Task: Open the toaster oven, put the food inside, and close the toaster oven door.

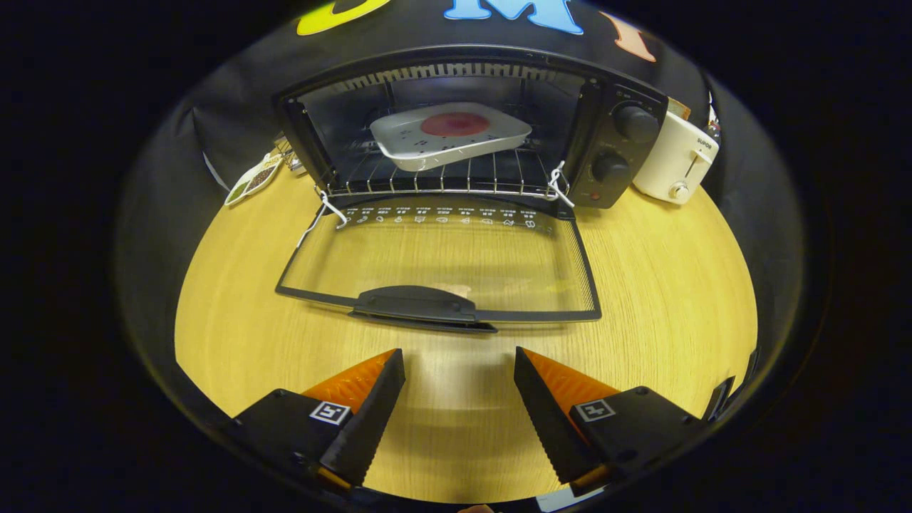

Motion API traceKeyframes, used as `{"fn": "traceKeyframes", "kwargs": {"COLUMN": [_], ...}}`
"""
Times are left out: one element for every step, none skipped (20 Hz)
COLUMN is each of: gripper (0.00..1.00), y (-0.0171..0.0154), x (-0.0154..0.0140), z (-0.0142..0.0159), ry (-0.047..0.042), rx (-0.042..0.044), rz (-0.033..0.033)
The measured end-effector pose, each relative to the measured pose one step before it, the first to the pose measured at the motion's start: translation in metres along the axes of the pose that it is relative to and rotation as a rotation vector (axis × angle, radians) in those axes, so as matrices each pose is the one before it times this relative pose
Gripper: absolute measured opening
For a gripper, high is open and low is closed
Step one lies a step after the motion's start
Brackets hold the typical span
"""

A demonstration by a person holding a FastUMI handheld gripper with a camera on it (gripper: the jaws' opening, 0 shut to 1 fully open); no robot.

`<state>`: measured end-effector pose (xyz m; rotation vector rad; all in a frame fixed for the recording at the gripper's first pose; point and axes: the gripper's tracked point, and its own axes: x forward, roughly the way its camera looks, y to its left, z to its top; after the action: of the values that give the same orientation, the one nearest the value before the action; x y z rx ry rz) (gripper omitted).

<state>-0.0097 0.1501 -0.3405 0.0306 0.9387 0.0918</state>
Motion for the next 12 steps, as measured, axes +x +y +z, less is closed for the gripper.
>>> {"fn": "traceKeyframes", "kwargs": {"gripper": [0.98,0.98,0.98,0.98,0.98,0.98,0.98,0.99,0.99,0.99,0.98,0.98], "y": [-0.00102,0.00034,0.0022,0.00131,0.00414,0.00342,-0.00313,0.00094,0.00153,0.00106,0.00003,0.00054], "x": [0.00368,0.00277,0.00228,0.00192,0.00244,0.00289,-0.00486,0.00231,0.00107,-0.0001,0.00088,-0.00116], "z": [0.0024,0.00243,0.00178,0.00118,0.00047,-0.00009,0.00051,0.00131,-0.00117,0.00133,-0.0005,0.00053], "ry": [-0.01463,-0.01558,-0.01261,-0.00655,0.00155,0.00605,0.00867,0.00156,0.00815,0.00036,0.00693,0.00539], "rx": [-0.01361,-0.01302,-0.0092,-0.00482,0.00217,0.00574,0.00612,0.00781,0.00784,0.01364,0.00873,0.00995], "rz": [-0.01265,-0.00887,-0.00372,-0.00359,0.00553,0.00484,-0.00224,-0.00109,0.00098,0.00013,0.00239,0.00273]}}
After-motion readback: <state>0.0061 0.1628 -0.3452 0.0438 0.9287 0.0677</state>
